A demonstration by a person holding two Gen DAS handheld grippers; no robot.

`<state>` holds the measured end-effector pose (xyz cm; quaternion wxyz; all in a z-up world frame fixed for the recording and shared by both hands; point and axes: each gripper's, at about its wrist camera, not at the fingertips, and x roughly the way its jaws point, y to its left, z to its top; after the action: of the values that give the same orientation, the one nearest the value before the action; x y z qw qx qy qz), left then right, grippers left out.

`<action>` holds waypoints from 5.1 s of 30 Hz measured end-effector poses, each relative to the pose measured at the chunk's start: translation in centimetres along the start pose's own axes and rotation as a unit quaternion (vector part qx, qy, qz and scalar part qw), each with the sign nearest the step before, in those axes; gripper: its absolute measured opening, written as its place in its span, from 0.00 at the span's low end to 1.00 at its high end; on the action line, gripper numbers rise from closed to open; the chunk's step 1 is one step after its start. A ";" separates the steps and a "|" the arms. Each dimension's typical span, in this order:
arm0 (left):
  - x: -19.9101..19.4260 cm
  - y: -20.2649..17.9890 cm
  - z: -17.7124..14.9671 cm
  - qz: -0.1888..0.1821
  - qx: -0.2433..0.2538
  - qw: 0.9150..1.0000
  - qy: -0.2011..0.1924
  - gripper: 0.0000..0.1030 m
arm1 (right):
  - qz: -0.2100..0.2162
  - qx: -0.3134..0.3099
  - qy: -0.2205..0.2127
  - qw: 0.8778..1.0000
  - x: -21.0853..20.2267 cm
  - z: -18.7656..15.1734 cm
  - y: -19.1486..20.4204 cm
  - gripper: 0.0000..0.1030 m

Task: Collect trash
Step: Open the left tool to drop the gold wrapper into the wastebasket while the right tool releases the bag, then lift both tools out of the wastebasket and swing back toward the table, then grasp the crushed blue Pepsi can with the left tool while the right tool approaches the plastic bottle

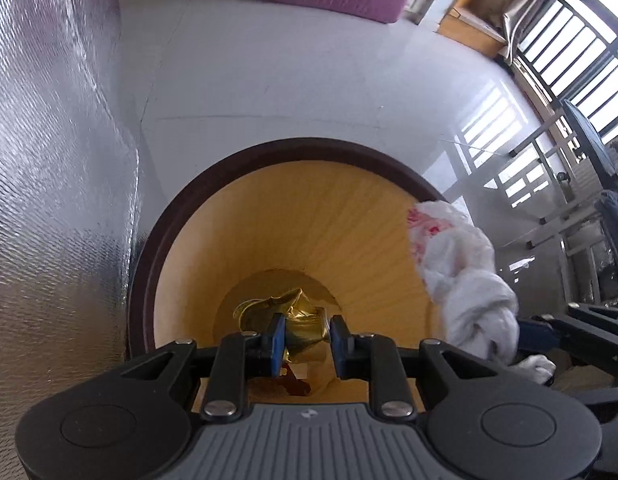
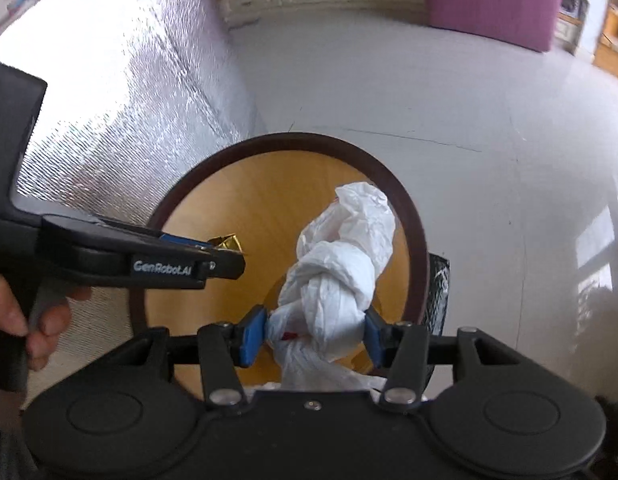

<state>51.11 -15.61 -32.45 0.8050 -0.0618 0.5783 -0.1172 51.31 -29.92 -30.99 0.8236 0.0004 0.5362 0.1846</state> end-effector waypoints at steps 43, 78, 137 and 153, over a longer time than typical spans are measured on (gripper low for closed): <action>-6.5 -1.3 -1.5 0.023 0.019 0.999 -0.019 0.69 | -0.006 0.064 -0.008 0.998 -4.6 -0.7 -0.6 0.82; -21.6 -0.5 -8.6 0.023 0.044 0.994 -0.095 1.00 | -0.087 0.116 -0.098 0.985 -18.9 -6.5 3.6 1.00; -45.7 36.3 -15.9 0.235 -0.045 0.895 -0.376 1.00 | 0.032 -0.086 -0.261 0.961 -19.4 5.4 41.1 1.00; -43.3 43.4 -10.7 0.207 -0.009 0.936 -0.285 1.00 | 0.116 0.098 -0.157 0.976 -11.1 13.7 47.7 1.00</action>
<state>32.93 37.91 -6.47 0.9418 0.0219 0.3257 0.0799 45.00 13.83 -5.87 0.8665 0.1726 0.4119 0.2230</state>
